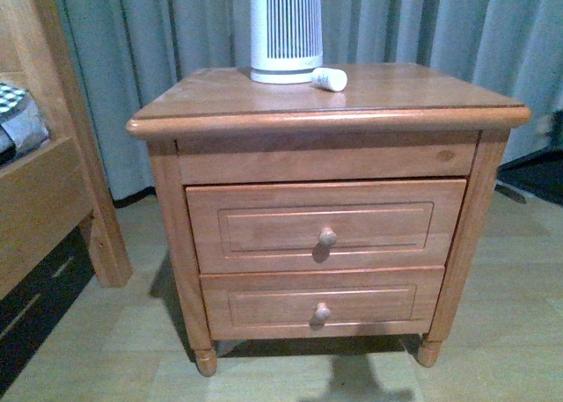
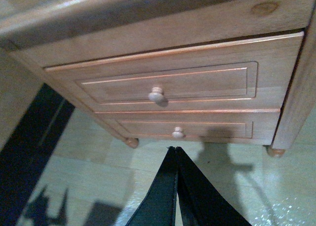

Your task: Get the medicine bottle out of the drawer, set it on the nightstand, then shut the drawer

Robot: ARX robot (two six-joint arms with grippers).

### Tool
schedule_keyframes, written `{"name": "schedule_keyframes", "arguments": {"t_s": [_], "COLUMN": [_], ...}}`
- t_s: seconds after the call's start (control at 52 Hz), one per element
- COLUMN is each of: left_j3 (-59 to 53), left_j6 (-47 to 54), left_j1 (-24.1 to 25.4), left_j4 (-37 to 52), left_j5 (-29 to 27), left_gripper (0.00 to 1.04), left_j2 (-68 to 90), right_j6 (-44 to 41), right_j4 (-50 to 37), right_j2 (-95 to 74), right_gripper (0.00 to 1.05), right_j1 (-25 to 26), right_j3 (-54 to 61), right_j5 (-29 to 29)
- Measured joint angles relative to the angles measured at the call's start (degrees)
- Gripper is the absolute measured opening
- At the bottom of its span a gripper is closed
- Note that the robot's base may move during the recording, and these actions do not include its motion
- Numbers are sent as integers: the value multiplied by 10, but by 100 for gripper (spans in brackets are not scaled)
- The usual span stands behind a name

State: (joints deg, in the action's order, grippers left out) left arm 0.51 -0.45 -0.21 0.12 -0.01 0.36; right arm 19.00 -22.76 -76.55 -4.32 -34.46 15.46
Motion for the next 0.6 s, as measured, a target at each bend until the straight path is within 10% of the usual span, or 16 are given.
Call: {"name": "schedule_keyframes", "arguments": {"t_s": [0.231, 0.365, 0.596], "left_j3": [0, 0, 0], "left_j6": [0, 0, 0], "left_j1": [0, 0, 0], "left_j4": [0, 0, 0], "left_j5": [0, 0, 0], "left_gripper": [98, 98, 98], "left_j2": [0, 0, 0], "right_j6": [15, -111, -176], "right_j4": [188, 263, 241], "right_j2": [363, 567, 703], "right_gripper": [41, 20, 3], "right_j1": [27, 41, 43], "right_j3": [91, 152, 269], "right_j5": [7, -146, -153]}}
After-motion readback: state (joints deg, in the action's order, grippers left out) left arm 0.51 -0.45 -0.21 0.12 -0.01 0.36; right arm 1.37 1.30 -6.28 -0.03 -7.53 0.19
